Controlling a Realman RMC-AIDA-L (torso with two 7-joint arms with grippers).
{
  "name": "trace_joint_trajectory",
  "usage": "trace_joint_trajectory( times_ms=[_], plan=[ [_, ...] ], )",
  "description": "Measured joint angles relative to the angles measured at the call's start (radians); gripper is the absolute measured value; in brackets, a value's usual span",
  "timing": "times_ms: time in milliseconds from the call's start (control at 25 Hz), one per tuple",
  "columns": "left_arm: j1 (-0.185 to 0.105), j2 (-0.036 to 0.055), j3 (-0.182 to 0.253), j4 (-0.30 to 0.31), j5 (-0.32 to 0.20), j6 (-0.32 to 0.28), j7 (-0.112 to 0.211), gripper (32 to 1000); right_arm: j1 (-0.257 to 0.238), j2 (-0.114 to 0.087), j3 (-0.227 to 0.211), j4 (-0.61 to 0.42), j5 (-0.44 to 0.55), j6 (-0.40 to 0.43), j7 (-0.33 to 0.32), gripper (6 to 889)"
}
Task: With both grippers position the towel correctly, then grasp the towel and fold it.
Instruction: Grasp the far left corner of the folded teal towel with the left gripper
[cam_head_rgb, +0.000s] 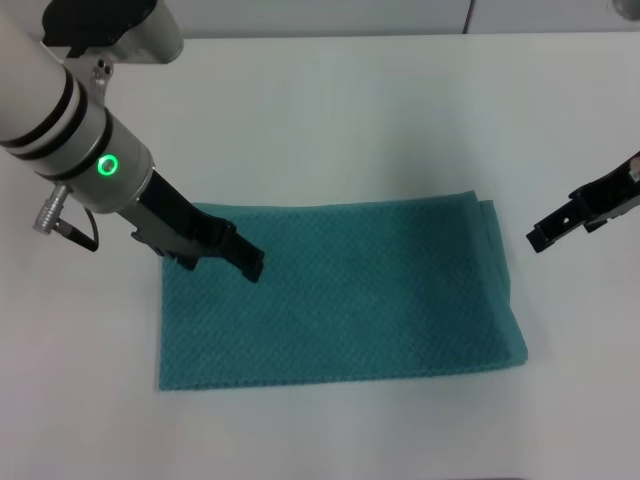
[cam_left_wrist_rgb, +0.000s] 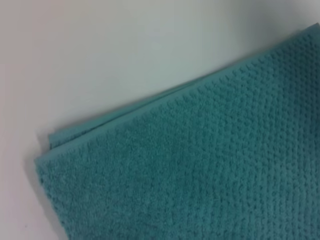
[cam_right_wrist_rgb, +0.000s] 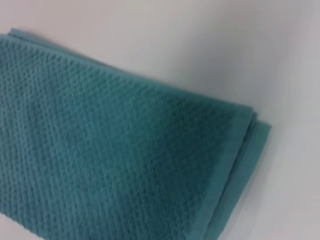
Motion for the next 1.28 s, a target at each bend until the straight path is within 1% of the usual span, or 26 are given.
trace_joint_trajectory(
  times_ms=[160, 240, 360, 520, 600, 680, 720, 920, 1080, 1280],
  plan=[
    [0.001, 0.0015, -0.002, -0.022, 0.004, -0.008, 0.000, 861, 0.000, 0.000, 0.000, -0.021, 0.000, -0.016, 0.002, 852],
    [0.001, 0.0024, -0.008, -0.037, 0.015, -0.016, 0.000, 861, 0.001, 0.000, 0.000, -0.021, 0.000, -0.017, 0.002, 852],
    [-0.005, 0.0023, -0.027, -0.066, 0.049, -0.034, -0.001, 860, 0.005, 0.000, 0.000, -0.021, 0.000, -0.017, 0.002, 852],
    [-0.016, 0.0010, -0.069, -0.119, 0.079, -0.062, -0.002, 860, 0.009, -0.001, 0.000, -0.022, 0.000, -0.017, 0.001, 852],
    [-0.022, -0.0009, -0.089, -0.144, 0.105, -0.076, -0.003, 859, 0.009, -0.001, 0.000, -0.022, 0.000, -0.017, 0.001, 852],
    [-0.032, -0.0032, -0.099, -0.165, 0.132, -0.082, -0.004, 859, 0.009, -0.001, 0.000, -0.022, 0.000, -0.015, 0.001, 852],
    [-0.044, -0.0049, -0.102, -0.181, 0.150, -0.084, -0.004, 859, 0.009, -0.001, 0.000, -0.022, 0.000, -0.014, 0.001, 852],
    [-0.069, -0.0077, -0.096, -0.198, 0.158, -0.084, -0.005, 858, 0.013, -0.002, 0.000, -0.022, 0.000, -0.010, 0.000, 852],
    [-0.075, -0.0095, -0.092, -0.204, 0.159, -0.092, -0.005, 857, 0.019, -0.002, 0.000, -0.022, 0.000, -0.006, 0.000, 852],
    [-0.088, -0.0101, -0.069, -0.251, 0.187, -0.132, -0.006, 856, 0.021, -0.002, 0.000, -0.019, 0.000, 0.003, -0.002, 852]
  ],
)
